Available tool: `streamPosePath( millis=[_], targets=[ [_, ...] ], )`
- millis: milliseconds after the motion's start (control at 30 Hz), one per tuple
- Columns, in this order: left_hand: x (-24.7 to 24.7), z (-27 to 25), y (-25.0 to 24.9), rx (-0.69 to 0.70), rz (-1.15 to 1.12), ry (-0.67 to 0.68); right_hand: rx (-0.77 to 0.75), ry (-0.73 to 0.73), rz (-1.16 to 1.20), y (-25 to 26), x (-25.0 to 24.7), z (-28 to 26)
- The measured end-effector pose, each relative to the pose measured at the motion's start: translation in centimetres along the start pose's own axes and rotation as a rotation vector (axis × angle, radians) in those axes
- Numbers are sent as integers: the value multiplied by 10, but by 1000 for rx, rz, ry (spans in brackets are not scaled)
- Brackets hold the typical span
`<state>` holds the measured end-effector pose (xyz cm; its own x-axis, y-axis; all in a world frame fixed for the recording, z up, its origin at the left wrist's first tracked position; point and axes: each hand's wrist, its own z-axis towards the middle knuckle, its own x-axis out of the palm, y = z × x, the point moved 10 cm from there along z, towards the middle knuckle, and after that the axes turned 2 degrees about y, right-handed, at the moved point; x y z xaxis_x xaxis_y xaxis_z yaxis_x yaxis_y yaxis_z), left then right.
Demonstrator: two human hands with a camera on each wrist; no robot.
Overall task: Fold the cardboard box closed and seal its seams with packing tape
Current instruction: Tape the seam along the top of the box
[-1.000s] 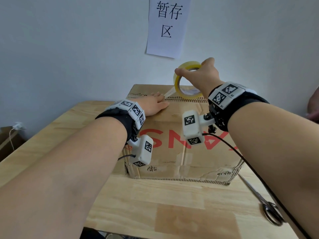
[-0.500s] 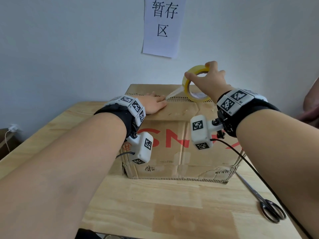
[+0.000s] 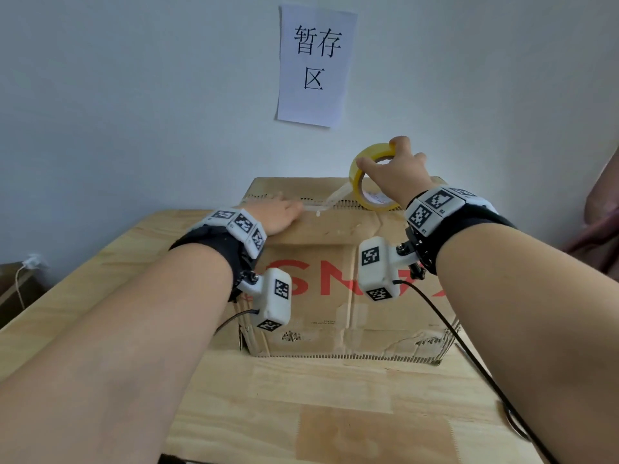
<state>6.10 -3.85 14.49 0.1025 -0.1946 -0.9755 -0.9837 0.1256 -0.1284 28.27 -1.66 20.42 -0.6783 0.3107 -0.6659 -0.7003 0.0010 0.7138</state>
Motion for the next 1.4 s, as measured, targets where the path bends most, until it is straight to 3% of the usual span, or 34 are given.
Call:
streamPosePath(
  millis=[133,333,633,833,1067,1233,1400],
  targets=[
    [-12,-5,33,-61,-53,-27,-4,15,13,0,1,0],
    [1,-3,13,-150,74,12,9,7,6,-2,1,0],
    [14,9,-74,76,85,47,-36,8,-75,2,5,3],
    [7,5,-49,137,-26,44,-42,21,-159,7,10,4],
    [-5,-3,2,60,-25,-17,-34,42,-78,5,8,4],
    [1,3,-22,37,45,1,-56,41,-96,6,8,3],
    [11,6,-72,152,40,33,-80,53,-80,3,6,3]
  ],
)
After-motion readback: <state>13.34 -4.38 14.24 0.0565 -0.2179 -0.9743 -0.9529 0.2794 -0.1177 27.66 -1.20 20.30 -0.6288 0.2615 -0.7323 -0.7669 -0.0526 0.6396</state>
